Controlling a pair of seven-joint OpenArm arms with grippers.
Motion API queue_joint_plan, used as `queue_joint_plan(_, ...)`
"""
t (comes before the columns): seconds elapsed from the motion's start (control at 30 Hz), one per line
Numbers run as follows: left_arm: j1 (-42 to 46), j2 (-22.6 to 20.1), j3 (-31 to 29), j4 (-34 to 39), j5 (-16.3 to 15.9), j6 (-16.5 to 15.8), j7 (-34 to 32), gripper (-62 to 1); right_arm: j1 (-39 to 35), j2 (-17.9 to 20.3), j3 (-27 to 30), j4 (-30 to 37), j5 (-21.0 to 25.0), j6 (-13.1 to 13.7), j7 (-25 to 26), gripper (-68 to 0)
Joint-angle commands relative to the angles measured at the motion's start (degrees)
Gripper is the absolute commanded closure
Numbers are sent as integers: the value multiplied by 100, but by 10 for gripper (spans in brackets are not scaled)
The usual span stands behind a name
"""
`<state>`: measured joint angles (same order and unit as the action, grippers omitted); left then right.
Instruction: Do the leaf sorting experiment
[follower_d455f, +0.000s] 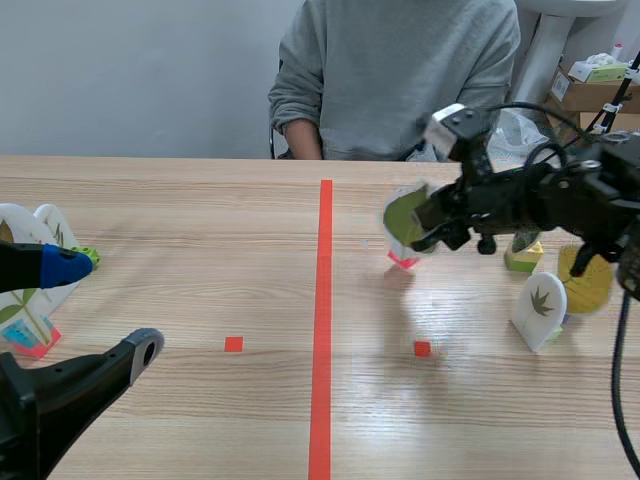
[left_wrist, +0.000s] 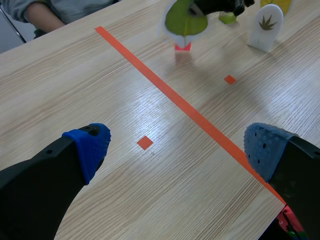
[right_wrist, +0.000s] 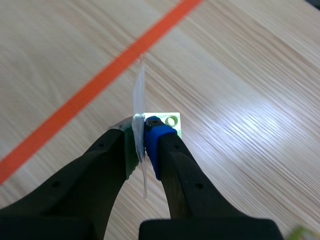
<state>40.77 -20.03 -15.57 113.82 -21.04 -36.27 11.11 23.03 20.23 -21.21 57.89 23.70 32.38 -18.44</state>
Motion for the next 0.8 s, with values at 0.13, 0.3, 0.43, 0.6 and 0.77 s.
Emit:
queue_joint_plan(0.13, 0, 33, -42, 20, -79, -11, -76, -572, -247, 173, 769, 94, 103, 13, -44, -15)
queue_joint_plan(0.3, 0, 33, -42, 20, -79, -11, -76, -572, -494, 170, 1261, 94, 103, 11, -94, -15)
queue_joint_plan(0.43, 0, 33, -42, 20, -79, -11, -76, -572, -619, 168, 1475, 94, 103, -4, -98, -15)
queue_joint_plan(0.6, 0, 33, -42, 20, -79, -11, -76, -572, -706, 168, 1565, 94, 98, -4, -94, -27)
queue_joint_plan(0.77, 0, 33, -42, 20, -79, -11, -76, -572, -717, 168, 1565, 94, 98, -4, -114, -133)
